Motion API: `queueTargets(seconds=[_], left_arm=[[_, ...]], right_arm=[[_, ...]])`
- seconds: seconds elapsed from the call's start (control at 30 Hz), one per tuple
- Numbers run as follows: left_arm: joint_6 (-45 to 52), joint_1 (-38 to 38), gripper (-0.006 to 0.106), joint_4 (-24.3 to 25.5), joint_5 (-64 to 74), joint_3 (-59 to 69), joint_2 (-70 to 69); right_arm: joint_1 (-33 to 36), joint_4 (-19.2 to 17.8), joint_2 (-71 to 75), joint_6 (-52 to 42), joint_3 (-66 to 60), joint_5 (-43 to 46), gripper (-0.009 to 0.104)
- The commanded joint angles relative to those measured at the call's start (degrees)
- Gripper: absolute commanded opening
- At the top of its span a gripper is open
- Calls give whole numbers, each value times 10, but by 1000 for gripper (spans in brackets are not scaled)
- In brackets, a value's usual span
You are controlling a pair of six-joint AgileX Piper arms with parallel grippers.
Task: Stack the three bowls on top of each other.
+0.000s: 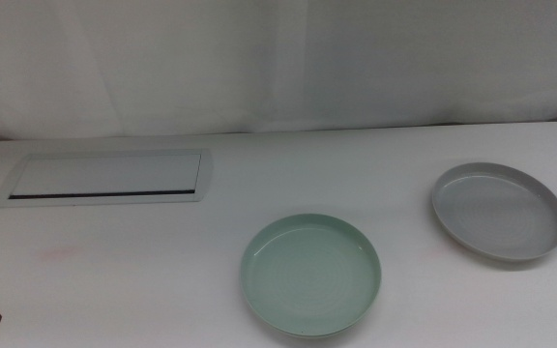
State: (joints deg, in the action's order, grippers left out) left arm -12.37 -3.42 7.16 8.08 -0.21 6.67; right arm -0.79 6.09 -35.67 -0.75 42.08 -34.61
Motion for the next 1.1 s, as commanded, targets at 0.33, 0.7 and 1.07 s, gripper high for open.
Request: queueTargets(seconds=[0.33, 0.7, 1.07], left_arm=[[-1, 0, -3, -1, -5, 23, -3], [-5, 0, -3, -1, -5, 23, -3], [-5, 0, -3, -1, -6, 23, -3]], right_arm=[[-4, -58, -300, -72, 195, -131, 103], [-81, -61, -442, -107, 200, -119, 103], [-86, -6, -552, -195, 200, -72, 103]])
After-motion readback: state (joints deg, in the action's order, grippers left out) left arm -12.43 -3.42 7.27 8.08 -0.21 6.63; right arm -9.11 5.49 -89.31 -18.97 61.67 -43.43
